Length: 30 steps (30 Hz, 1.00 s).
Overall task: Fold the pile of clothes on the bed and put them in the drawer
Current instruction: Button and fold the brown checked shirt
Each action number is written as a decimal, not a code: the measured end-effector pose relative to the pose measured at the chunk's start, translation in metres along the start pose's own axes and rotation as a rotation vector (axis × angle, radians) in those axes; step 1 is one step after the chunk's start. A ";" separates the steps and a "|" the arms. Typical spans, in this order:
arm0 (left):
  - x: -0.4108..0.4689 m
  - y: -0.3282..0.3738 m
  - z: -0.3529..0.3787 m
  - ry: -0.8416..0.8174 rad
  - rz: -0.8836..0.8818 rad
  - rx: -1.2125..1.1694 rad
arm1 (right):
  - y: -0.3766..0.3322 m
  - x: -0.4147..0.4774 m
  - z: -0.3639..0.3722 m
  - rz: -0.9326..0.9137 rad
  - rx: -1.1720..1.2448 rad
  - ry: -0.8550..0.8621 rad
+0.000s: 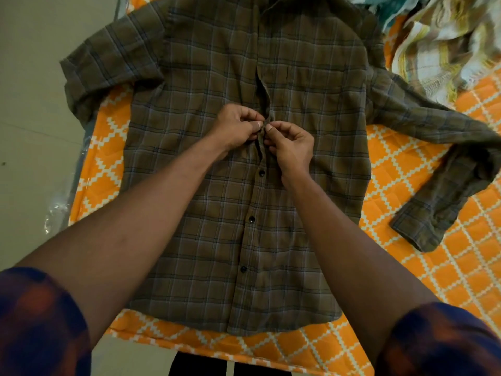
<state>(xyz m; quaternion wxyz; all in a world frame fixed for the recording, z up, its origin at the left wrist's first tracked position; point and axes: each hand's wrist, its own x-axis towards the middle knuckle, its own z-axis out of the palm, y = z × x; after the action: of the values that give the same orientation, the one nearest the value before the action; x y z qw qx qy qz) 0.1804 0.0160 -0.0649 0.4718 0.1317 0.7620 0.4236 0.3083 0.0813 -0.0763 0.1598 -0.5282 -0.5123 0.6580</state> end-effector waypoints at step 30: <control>-0.011 -0.018 0.033 0.380 0.170 0.218 | 0.017 0.006 -0.001 -0.158 -0.225 -0.036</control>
<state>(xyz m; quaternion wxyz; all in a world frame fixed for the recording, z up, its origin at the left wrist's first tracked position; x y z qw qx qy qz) 0.2173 0.0157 -0.0790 0.2653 0.1634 0.8646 0.3943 0.3126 0.0790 -0.0939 0.1418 -0.4889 -0.6255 0.5912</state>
